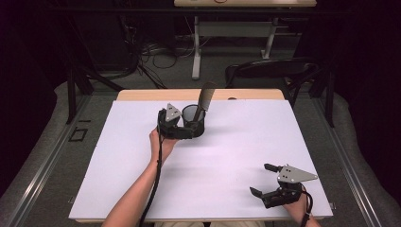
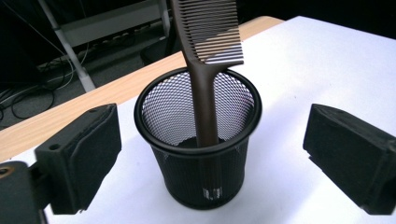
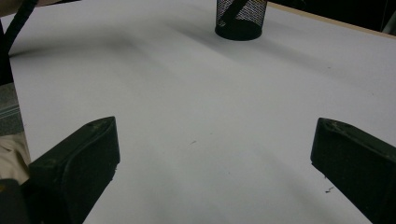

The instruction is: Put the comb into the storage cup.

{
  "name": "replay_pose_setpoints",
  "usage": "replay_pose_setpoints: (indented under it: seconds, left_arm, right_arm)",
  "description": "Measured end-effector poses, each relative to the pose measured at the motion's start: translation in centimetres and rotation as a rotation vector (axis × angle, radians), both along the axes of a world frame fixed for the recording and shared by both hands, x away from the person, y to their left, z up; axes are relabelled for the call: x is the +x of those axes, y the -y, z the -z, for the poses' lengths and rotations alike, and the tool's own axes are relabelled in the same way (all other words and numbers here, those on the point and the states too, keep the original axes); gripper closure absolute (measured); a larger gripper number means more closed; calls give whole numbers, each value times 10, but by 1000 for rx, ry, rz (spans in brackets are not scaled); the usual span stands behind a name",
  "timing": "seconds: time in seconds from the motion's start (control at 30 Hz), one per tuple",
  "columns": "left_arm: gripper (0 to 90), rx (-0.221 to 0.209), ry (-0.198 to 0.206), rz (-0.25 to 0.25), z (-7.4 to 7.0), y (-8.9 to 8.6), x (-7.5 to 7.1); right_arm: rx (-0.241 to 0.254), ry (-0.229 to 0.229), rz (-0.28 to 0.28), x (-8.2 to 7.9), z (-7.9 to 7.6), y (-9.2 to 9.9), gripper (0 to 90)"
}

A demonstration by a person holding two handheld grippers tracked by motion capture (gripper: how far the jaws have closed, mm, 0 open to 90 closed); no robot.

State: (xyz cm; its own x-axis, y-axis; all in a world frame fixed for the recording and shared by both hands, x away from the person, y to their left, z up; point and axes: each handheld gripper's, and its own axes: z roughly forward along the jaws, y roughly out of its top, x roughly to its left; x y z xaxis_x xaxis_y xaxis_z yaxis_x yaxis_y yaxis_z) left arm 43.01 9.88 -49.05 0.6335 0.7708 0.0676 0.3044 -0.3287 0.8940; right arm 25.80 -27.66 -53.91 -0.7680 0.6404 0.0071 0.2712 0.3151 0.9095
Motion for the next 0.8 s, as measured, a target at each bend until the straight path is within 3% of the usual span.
replay_pose_setpoints:
  seconds: [0.8]
  left_arm:
    - [1, 80, -35, 22, -6, -25, -31]
  right_arm:
    - [0, -1, 7, 0, 0, 1, 9]
